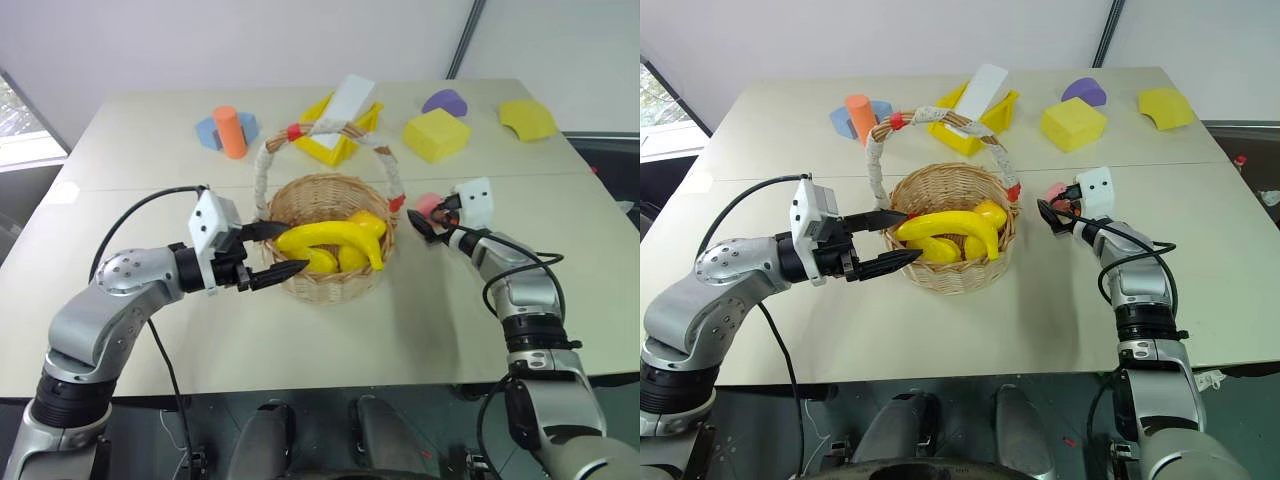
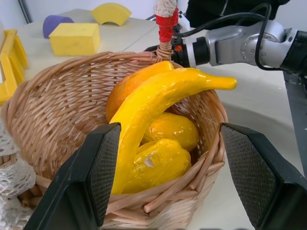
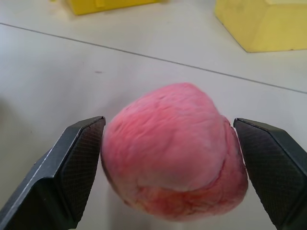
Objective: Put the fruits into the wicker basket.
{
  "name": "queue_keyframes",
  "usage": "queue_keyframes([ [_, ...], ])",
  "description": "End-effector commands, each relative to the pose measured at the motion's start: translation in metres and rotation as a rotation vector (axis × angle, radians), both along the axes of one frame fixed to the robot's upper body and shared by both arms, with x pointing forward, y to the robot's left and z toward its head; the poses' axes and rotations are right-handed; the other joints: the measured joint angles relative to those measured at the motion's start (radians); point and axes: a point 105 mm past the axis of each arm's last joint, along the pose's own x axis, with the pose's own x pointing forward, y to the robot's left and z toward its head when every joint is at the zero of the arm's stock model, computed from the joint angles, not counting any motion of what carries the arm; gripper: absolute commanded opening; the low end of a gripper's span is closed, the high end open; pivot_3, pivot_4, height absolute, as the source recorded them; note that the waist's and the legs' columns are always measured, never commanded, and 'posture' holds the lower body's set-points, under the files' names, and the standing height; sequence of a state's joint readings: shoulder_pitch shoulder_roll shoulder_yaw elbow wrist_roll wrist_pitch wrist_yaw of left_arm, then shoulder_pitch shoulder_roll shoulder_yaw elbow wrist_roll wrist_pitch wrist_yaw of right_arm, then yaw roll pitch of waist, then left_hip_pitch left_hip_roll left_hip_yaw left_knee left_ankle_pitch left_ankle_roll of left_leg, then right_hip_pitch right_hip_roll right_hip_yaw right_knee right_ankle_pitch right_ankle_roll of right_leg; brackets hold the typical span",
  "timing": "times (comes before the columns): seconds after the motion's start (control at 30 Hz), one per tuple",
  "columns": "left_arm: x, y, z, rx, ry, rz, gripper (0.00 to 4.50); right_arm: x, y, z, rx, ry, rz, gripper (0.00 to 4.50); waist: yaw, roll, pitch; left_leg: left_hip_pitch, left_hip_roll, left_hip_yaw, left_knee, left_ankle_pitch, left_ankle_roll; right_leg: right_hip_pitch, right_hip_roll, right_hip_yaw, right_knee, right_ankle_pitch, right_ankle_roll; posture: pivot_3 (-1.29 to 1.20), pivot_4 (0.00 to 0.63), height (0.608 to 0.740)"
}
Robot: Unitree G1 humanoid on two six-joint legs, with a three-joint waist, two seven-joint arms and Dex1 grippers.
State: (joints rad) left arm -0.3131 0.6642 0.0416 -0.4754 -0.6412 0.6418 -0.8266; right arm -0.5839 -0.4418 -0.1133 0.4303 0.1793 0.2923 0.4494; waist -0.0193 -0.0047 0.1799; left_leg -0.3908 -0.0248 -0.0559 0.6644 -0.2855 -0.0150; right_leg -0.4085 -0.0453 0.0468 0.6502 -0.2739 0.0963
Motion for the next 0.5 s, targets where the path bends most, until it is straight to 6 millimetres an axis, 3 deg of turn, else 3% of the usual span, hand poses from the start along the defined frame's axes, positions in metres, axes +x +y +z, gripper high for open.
queue_keyframes([
  [0.03,-0.003,-0.005,0.009,-0.002,-0.054,-0.02,3.54,0.004,0.0,0.017,0.012,-0.063,-0.001,3.27,0.0,0.0,0.0,0.0,0.0,0.0,0.0,0.0,0.0,0.0,0.0,0.0,0.0,0.0,0.0,0.0,0.15,0.74],
  [0.1,-0.003,-0.005,0.009,-0.003,-0.056,-0.022,3.54,0.003,-0.002,0.017,0.013,-0.067,-0.009,2.7,0.0,0.0,0.0,0.0,0.0,0.0,0.0,0.0,0.0,0.0,0.0,0.0,0.0,0.0,0.0,0.0,0.15,0.74],
  [0.3,0.0,0.01,0.01,-0.014,-0.068,0.028,3.54,-0.017,-0.026,0.041,-0.056,-0.147,-0.043,2.65,0.003,0.0,0.0,0.0,0.0,0.0,0.0,0.0,0.0,0.0,0.0,0.0,0.0,0.0,0.0,0.0,0.15,0.74],
  [0.4,0.002,0.026,0.007,-0.009,-0.065,0.079,3.54,-0.046,-0.037,0.058,-0.1,-0.189,0.018,2.65,0.009,0.001,0.0,-0.001,0.0,0.0,-0.001,0.0,0.0,0.0,-0.001,0.0,-0.001,0.0,0.0,0.0,0.15,0.74],
  [0.5,0.002,0.04,0.005,-0.009,-0.062,0.118,3.54,-0.091,-0.037,0.071,-0.159,-0.198,0.164,2.65,0.009,0.001,0.001,-0.001,0.0,-0.001,-0.001,-0.001,0.001,0.0,-0.001,0.0,-0.002,0.0,0.0,0.0,0.15,0.74],
])
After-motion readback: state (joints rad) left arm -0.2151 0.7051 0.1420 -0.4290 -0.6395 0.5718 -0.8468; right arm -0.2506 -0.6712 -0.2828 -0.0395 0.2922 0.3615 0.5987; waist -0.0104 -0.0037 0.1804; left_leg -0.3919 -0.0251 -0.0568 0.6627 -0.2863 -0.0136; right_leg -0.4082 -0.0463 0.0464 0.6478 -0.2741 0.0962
